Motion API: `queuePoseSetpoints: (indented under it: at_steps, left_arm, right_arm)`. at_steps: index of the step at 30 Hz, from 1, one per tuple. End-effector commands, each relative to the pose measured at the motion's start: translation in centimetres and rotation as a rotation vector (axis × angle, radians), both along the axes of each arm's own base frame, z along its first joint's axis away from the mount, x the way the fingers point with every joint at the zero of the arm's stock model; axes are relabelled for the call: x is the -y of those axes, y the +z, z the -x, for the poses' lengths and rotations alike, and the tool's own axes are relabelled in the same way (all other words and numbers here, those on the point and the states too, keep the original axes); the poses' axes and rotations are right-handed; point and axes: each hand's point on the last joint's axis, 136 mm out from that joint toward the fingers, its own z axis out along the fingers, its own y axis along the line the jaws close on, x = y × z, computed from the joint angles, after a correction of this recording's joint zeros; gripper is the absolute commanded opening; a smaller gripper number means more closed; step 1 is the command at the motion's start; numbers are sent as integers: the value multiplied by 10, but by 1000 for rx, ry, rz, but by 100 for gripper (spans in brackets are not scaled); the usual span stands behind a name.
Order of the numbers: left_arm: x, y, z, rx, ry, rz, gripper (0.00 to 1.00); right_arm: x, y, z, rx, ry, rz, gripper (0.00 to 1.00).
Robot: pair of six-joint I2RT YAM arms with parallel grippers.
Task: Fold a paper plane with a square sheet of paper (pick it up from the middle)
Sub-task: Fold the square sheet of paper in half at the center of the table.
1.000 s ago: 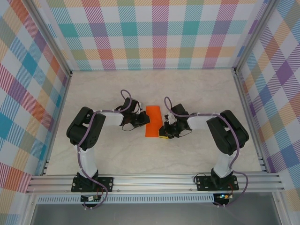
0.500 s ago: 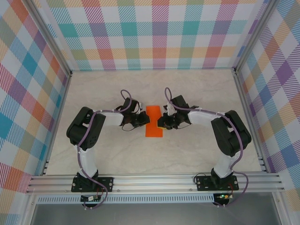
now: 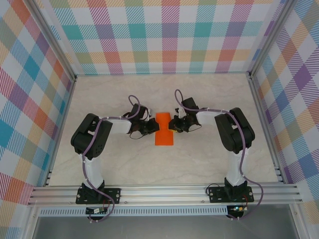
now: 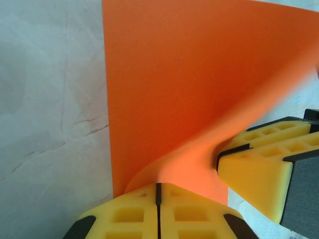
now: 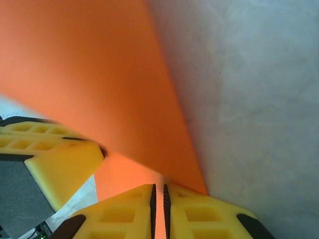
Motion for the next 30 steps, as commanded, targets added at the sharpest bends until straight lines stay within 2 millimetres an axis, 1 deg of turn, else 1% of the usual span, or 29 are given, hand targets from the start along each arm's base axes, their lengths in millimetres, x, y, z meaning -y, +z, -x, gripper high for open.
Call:
queuePoseSetpoints:
  at_steps: [1,6,8,11,15,18,20,23,25,27,30]
  left_arm:
    - [-45,-86,51,-209,11,-261,6]
    - [-45,-87,51,-209,9,-264,6]
    - [-45,-87,51,-209,9,-264,6]
    - [-46,-88,51,-208,9,-265,6]
    - [-46,-88,52,-208,6,-266,6]
    - [-46,-89,53,-213,6,-268,6]
    - [-46,-89,53,-210,4,-268,6]
    - [-48,-89,54,-212,4,-275,6]
    - [-48,-89,54,-210,3,-280,6]
    - [-48,-90,54,-211,2,-280,6]
    - [-48,-89,54,-210,1,-278,6]
  right_arm:
    - [0,-8,8,-26,19,12,16]
    - [-8,25,-8,34,26,-59,16]
    - [-8,29,-15,49,29,-61,16]
    - [-8,24,-23,52,28,-52,16]
    - [-2,3,-29,24,8,-13,16]
    - [3,-13,-29,0,-6,15,17]
    - [4,-18,-28,-16,-9,28,16]
    - [3,-14,-30,-15,-2,17,17]
    - [0,-5,-33,-2,4,-2,17]
    - [0,6,-40,20,2,-16,17]
    - [1,17,-52,38,-6,-34,18]
